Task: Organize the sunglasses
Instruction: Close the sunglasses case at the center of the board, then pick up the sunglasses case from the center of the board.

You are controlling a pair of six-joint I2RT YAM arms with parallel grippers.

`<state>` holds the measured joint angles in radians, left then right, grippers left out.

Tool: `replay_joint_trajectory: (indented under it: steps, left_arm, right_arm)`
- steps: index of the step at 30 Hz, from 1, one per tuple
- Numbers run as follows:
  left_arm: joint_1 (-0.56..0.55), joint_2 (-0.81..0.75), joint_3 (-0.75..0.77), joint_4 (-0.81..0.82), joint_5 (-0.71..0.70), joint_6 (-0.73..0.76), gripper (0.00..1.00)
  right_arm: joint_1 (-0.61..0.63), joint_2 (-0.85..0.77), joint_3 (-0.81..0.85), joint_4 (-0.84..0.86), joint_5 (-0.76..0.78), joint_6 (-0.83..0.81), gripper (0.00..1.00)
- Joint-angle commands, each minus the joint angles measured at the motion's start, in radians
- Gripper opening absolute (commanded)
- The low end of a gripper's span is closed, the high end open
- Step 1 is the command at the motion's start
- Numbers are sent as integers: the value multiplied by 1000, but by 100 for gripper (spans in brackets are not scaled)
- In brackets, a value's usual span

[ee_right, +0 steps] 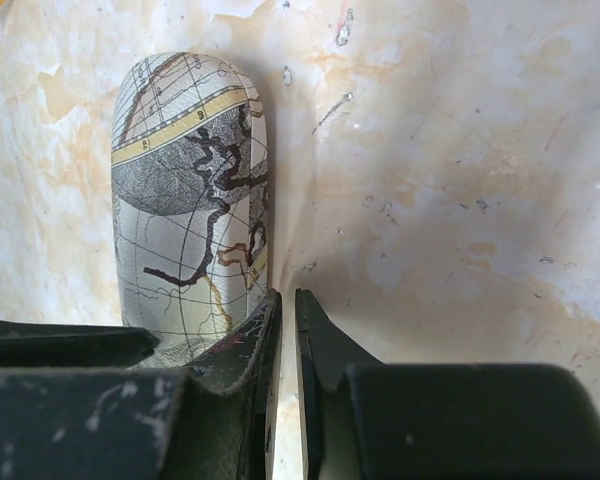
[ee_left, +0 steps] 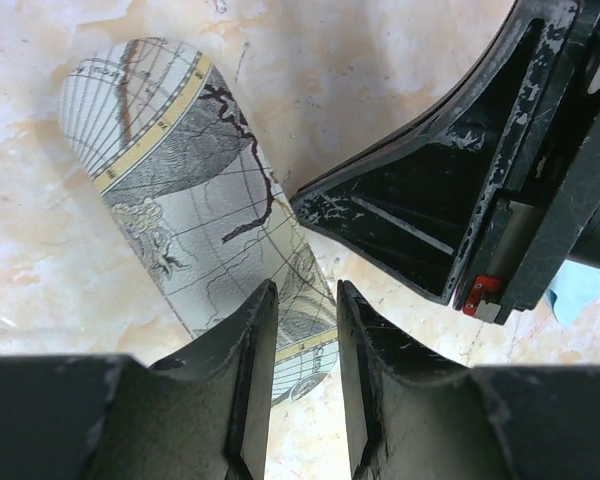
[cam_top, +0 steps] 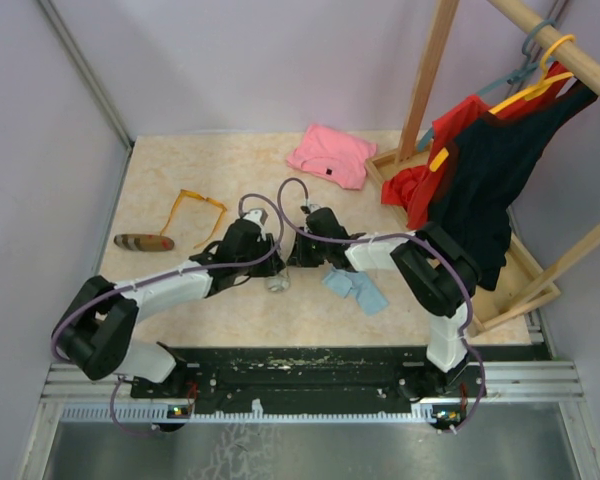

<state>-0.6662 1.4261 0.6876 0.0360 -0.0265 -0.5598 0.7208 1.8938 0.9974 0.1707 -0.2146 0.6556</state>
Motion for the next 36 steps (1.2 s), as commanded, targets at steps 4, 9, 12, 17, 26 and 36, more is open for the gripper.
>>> replay_joint_trajectory:
  steps: [4, 9, 12, 17, 26, 36]
  left_arm:
    - [-1, -123, 56, -87, -106, 47, 41]
    - [25, -250, 74, -145, -238, 50, 54]
    - [43, -361, 61, -191, -338, 38, 62]
    - [50, -517, 41, -258, -461, 61, 70]
    - [51, -646, 49, -380, -461, 76, 73]
    - [51, -703, 21, -382, -403, 73, 73]
  right_arm:
    - [3, -106, -9, -8, 142, -54, 16]
    - [4, -223, -56, -16, 250, -128, 46]
    - [32, -266, -22, -81, 307, -179, 61]
    - [144, -254, 105, -203, 470, -219, 87]
    - [244, -8, 360, -397, 581, -165, 91]
    - [276, 132, 452, -467, 625, -138, 93]
